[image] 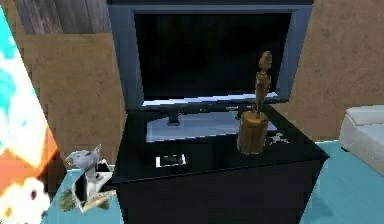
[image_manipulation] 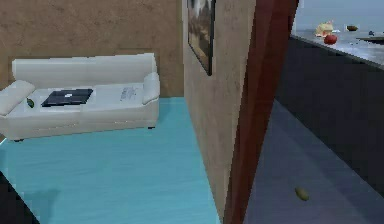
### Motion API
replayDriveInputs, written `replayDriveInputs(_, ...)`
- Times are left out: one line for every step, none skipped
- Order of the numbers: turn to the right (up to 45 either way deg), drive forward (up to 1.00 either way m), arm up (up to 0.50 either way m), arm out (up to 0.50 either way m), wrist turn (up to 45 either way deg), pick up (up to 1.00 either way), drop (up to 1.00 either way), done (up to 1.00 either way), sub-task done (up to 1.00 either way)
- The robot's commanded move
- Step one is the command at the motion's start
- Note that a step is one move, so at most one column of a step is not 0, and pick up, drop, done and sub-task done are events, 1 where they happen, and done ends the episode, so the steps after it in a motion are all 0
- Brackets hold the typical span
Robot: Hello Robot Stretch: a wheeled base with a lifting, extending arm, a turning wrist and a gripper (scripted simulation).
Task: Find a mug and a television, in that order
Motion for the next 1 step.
replayDriveInputs(24.0, 0.0, 0.0, 0.0, 0.0, 0.0, 0.0, 0.0, 0.0)
